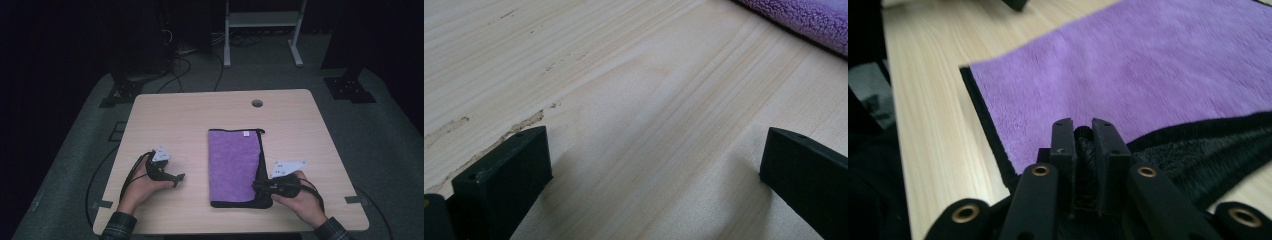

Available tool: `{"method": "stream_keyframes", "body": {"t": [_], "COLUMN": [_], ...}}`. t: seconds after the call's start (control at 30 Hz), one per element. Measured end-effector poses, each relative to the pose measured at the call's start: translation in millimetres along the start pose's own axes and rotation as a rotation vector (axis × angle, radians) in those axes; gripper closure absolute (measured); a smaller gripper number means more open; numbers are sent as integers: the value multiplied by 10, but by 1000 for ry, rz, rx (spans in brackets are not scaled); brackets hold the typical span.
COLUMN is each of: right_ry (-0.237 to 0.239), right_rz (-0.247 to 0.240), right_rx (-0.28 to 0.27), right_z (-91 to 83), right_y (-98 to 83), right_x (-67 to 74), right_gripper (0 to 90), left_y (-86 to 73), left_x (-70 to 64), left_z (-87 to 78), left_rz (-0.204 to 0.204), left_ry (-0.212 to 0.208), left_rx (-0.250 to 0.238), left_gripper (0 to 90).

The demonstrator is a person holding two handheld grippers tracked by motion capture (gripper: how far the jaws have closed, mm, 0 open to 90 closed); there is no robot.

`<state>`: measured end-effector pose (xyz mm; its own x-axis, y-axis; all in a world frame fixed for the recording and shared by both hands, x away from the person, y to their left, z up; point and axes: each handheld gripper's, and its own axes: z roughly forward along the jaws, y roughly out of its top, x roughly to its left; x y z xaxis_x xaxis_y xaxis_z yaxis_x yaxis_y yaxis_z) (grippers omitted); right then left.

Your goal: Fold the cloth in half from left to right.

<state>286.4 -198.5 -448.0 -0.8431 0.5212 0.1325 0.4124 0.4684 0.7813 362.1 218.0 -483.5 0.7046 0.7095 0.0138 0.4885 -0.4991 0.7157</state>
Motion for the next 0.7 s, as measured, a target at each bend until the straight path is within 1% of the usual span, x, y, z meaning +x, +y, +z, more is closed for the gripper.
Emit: {"method": "stream_keyframes", "body": {"t": [0.13, 0.17, 0.2, 0.23, 0.3, 0.33, 0.37, 0.4, 0.43, 0.47, 0.5, 0.53, 0.57, 0.6, 0.63, 0.67, 0.7], "right_ry": [-31, -31, -48, -48, -68, -81, -81, -109, -109, -116, -129, -141, -141, -157, -157, -173, -173], "right_rz": [-15, -15, -19, -19, -24, -22, -22, -24, -24, -16, 0, 1, 1, 22, 22, 37, 37], "right_rx": [28, 28, 48, 48, 60, 62, 62, 73, 73, 77, 80, 86, 86, 79, 79, 63, 63], "right_z": [-33, -33, -60, -60, -99, -153, -153, -208, -208, -226, -289, -311, -311, -379, -379, -426, -426], "right_y": [-104, -104, -157, -157, -201, -241, -241, -286, -286, -304, -368, -389, -389, -444, -444, -458, -458], "right_x": [-4, -4, -2, -2, -3, -14, -14, -34, -34, -43, -80, -91, -91, -125, -125, -164, -164], "right_gripper": [746, 746, 707, 707, 684, 679, 679, 672, 672, 670, 669, 665, 665, 655, 655, 637, 637], "left_y": [0, 0, 0, 0, 0, 0, 0, 0, 0, -1, -1, -1, -1, -1, -1, -1, -1], "left_x": [0, 0, 0, 0, 0, 0, 0, -1, -1, -2, -2, -2, -2, -2, -2, -3, -3], "left_z": [0, 0, 0, 0, 0, 0, 0, -1, -1, -1, -1, -1, -1, -1, -1, -1, -1], "left_rz": [0, 0, 0, 0, 0, 0, 0, 0, 0, 0, 0, 0, 0, 0, 0, -1, -1], "left_ry": [1, 0, 0, 0, 1, 0, 1, 1, 1, 1, 1, 1, 1, 2, 2, 3, 3], "left_rx": [0, 0, 0, 0, 0, 0, 0, 0, 0, 0, -1, -1, -1, -1, -1, -1, -1], "left_gripper": [0, 0, 0, 0, 0, 0, 0, 0, 0, 0, 0, 0, 0, 0, 0, 0, 0]}}
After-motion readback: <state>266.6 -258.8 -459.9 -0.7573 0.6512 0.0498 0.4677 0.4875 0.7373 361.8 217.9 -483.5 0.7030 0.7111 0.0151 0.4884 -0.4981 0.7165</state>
